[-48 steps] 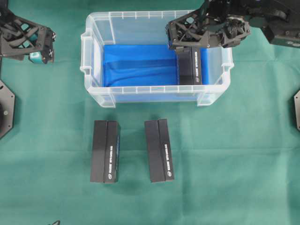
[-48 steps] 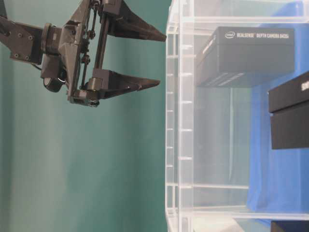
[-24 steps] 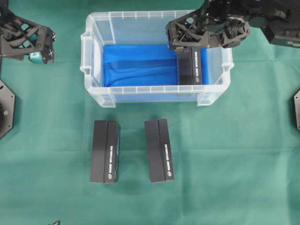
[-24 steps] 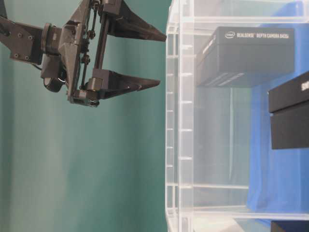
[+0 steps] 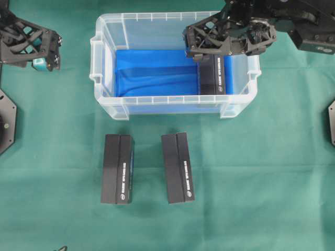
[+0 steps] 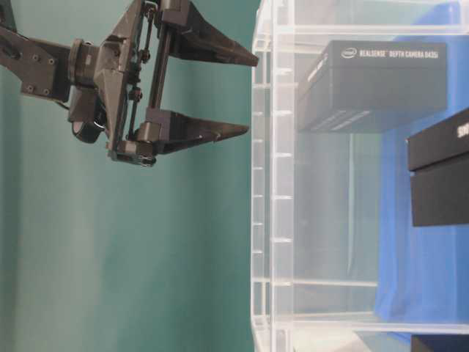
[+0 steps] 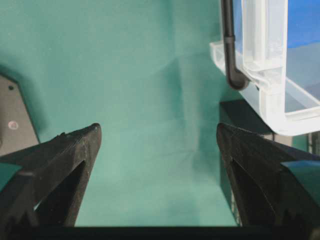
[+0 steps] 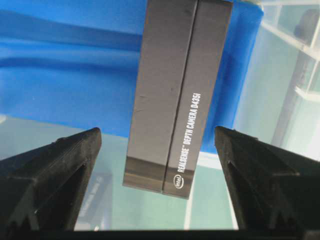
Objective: Take out the box from the case.
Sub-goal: 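Lower the right gripper around the right box pair and close it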
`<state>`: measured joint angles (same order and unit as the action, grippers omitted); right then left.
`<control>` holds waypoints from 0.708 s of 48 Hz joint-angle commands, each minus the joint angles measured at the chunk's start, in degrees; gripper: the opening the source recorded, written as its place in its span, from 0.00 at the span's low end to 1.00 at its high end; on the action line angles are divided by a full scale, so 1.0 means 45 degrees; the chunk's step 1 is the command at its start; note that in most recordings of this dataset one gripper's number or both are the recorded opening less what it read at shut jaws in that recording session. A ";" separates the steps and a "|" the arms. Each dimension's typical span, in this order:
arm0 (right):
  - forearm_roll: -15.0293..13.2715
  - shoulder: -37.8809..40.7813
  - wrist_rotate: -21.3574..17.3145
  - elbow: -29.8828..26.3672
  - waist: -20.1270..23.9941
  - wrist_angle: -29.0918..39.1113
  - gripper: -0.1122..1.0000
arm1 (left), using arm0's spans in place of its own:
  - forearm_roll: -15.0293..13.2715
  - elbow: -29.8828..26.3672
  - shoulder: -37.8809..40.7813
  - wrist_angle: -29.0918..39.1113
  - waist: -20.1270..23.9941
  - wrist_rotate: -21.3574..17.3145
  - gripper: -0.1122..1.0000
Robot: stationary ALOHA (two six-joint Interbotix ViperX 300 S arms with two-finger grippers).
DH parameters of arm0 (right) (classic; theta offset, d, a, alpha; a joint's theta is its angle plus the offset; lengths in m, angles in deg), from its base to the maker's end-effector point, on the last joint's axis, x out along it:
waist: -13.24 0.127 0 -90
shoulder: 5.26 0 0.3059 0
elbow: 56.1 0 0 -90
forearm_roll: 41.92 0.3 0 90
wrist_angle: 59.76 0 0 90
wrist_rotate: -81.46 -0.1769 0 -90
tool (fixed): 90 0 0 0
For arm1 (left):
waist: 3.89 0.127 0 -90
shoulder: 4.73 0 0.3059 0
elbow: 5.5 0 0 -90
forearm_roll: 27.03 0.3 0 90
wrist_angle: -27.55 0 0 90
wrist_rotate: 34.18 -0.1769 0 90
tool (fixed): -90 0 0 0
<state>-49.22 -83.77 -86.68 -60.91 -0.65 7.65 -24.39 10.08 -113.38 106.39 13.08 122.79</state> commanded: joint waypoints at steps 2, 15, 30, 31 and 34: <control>0.0000 -0.0137 0.0000 -0.0195 0.0039 -0.0137 0.92 | 0.0020 -0.0234 -0.0137 -0.0039 -0.0039 -0.0020 0.95; 0.0156 -0.0020 -0.0020 0.0586 0.0039 -0.1035 0.92 | 0.0020 -0.0215 -0.0137 -0.0039 -0.0098 0.0000 0.95; 0.0508 0.0059 -0.0293 0.1777 0.0020 -0.2383 0.92 | 0.0020 -0.0234 -0.0117 -0.0039 -0.0293 0.0078 0.95; 0.0508 0.0059 -0.0293 0.1816 0.0039 -0.2441 0.92 | 0.0000 -0.0234 -0.0117 -0.0039 -0.0313 0.0078 0.95; 0.0508 0.0078 -0.0293 0.1914 0.0039 -0.2598 0.92 | 0.0000 -0.0254 -0.0078 -0.0039 -0.0352 0.0078 0.95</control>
<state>-47.02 -82.72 -88.00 -52.21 -0.65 -2.98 -24.39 10.00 -113.38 106.39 11.84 123.06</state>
